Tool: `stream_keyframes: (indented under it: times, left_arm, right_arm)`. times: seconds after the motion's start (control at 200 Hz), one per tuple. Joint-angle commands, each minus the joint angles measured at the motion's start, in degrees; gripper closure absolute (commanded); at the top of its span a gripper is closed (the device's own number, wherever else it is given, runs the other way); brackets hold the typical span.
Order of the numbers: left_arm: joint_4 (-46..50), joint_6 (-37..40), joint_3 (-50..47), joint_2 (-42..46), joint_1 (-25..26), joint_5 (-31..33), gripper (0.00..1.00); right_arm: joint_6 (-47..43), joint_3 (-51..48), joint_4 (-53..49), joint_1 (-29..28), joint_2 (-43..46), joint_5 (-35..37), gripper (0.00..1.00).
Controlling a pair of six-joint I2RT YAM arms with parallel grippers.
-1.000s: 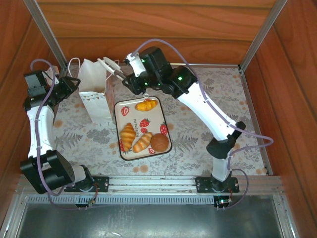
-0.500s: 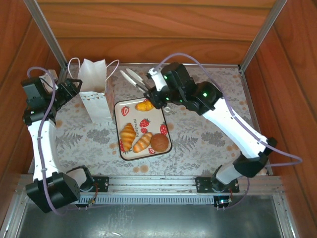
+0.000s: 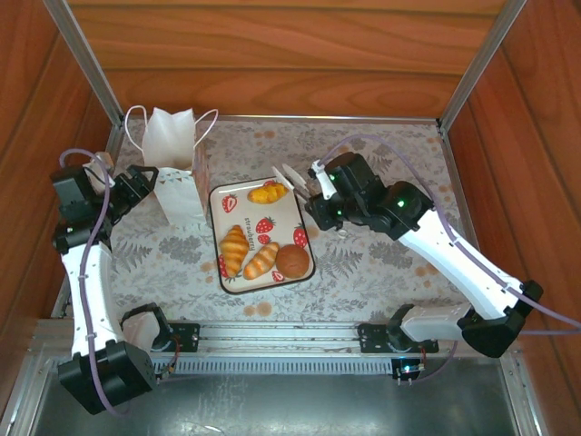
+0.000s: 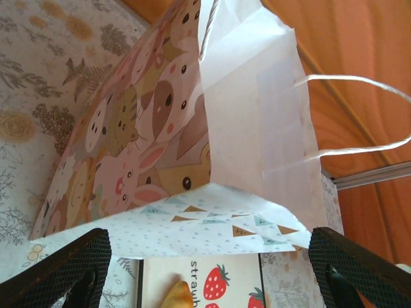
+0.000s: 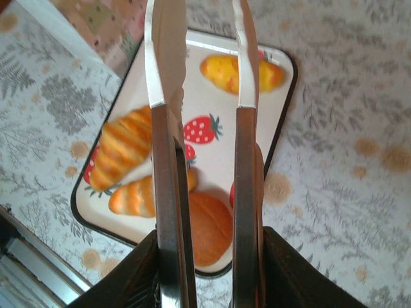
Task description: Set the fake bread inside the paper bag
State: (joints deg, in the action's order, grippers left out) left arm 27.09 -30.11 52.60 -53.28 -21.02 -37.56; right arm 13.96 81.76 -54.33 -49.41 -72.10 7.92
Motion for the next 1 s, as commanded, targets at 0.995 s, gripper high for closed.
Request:
stream_keyframes:
  times: [0.995]
  left_arm:
    - [1.0, -0.3, -8.8, 7.8, -0.4, 1.2, 0.16]
  right_arm:
    - [8.7, -8.3, 8.7, -0.6, -17.7, -28.4, 0.49]
